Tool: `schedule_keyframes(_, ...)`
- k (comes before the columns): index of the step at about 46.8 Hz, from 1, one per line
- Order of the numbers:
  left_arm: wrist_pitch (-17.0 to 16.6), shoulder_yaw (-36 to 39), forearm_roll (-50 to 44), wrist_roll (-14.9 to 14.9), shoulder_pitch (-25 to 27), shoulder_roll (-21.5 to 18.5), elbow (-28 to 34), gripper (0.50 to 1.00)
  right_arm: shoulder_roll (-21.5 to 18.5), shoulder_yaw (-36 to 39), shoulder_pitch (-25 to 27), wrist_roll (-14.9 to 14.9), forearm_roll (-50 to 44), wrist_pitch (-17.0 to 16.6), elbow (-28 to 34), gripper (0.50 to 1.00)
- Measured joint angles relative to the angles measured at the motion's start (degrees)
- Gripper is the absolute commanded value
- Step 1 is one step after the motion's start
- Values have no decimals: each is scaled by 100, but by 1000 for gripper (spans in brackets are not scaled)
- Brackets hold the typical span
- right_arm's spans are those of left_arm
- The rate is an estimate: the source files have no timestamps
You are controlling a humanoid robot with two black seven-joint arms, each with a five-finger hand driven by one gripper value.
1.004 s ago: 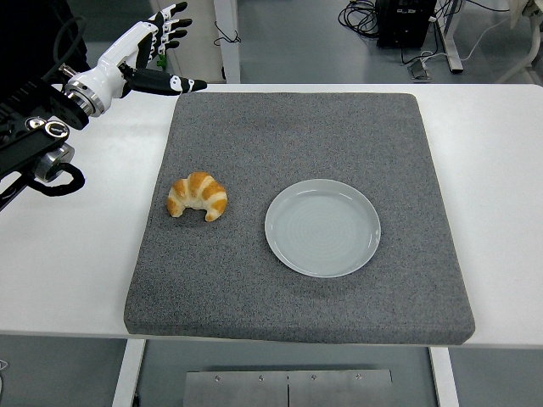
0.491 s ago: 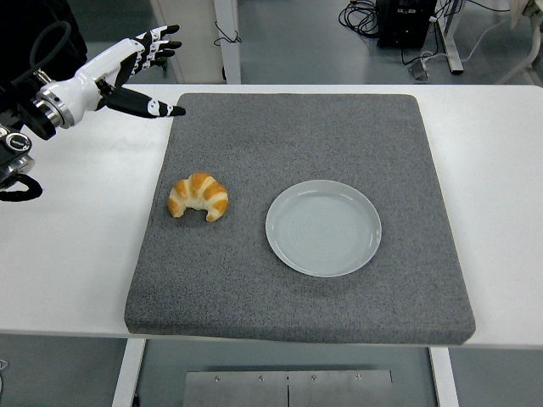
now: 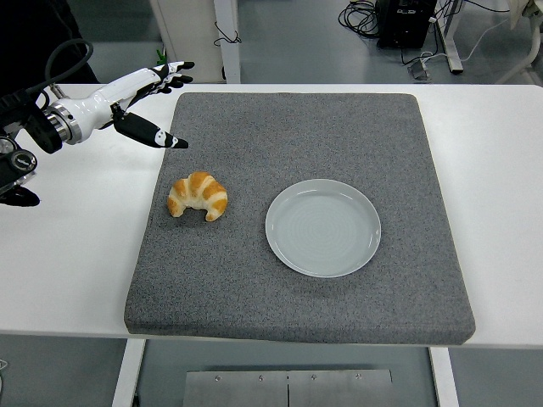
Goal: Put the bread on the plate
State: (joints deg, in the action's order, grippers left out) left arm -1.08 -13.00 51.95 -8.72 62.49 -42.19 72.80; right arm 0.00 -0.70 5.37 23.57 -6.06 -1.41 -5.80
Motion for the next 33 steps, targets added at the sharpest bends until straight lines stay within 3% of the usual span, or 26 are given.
schedule_keyframes(12, -118, 26, 641, 10, -109, -39, 331, 948, 0, 0, 0, 0, 0, 0, -1, 1000)
schedule_keyframes(26, -827, 567, 1194, -16, -154, -59, 332, 960, 0, 0, 4, 0, 0, 0, 0, 1000)
schedule_keyframes(33, -916, 756, 1463, -16, -153, -31, 333, 958, 0, 0, 3, 0, 0, 0, 0, 1000)
